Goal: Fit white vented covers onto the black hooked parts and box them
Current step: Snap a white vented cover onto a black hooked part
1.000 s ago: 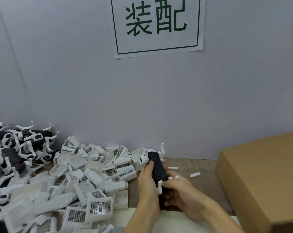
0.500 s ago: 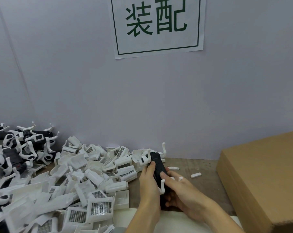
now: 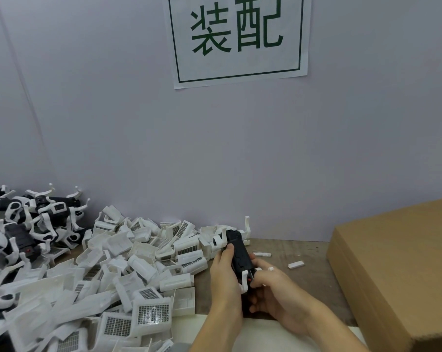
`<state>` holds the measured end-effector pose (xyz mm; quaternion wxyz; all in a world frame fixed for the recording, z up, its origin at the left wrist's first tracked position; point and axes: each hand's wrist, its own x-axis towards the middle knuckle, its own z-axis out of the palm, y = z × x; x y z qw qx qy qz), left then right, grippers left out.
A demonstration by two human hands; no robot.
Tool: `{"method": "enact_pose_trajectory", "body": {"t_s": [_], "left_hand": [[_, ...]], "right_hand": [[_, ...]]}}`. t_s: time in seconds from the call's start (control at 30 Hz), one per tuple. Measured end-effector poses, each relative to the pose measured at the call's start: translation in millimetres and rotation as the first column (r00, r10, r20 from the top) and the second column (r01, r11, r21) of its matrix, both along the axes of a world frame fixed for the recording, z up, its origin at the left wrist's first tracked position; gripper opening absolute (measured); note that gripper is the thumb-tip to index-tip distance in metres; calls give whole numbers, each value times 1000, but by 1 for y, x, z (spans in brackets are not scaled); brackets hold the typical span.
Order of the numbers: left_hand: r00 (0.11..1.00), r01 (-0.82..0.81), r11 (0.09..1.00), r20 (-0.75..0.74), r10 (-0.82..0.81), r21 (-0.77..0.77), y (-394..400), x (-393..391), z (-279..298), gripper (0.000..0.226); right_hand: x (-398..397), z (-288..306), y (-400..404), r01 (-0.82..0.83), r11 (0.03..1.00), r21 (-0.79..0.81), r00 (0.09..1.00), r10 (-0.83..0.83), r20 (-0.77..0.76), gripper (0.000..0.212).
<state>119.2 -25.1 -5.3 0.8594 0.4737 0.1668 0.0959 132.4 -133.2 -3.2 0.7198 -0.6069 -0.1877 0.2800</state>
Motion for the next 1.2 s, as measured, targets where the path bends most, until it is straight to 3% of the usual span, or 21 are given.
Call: {"method": "enact_pose_trajectory", "body": {"t_s": [0.07,0.33,0.43,0.57,0.7,0.77,0.83,0.93,1.03,1.1,1.2], "left_hand": [[1000,-4,1000,-5,4,7,0,-1,0,49],[999,-31,998,-22,30,-47,-2,-5,6,49],[999,-33,990,-37,28,-140,-2,-6,9,53],[999,-43,967,-20,39,-252,1,-5,7,48],[977,-208,965,6,212,-159,7,-1,6,33],[960,-279,952,-14,279,-124,10,-1,7,45],[949,-314,947,-38,312,-69,9,-1,7,54],[945,-325,945,-26,326,25,4,-4,10,48],[963,-263,965,74,261,11,-1,-5,11,37],[968,-220,974,137,212,52,-2,-5,10,35],[974,-174,976,168,150,134,-2,-6,9,29]], "right_hand": [[0,0,2,13,1000,-18,1000,-13,4,34],[-4,3,2,30,999,-17,1000,-30,7,32],[-4,2,2,47,999,-11,999,-47,-1,47],[-2,0,5,93,996,10,995,-93,25,32],[0,3,2,353,935,19,934,-354,52,29],[5,4,-3,515,857,23,855,-515,58,25],[7,6,-6,615,788,21,775,-610,167,20],[0,7,-3,555,831,39,727,-508,461,14],[-3,3,4,513,844,-156,683,-291,670,17],[-2,1,5,581,781,-229,657,-285,698,23],[-6,5,5,573,815,-87,730,-459,507,20]]}}
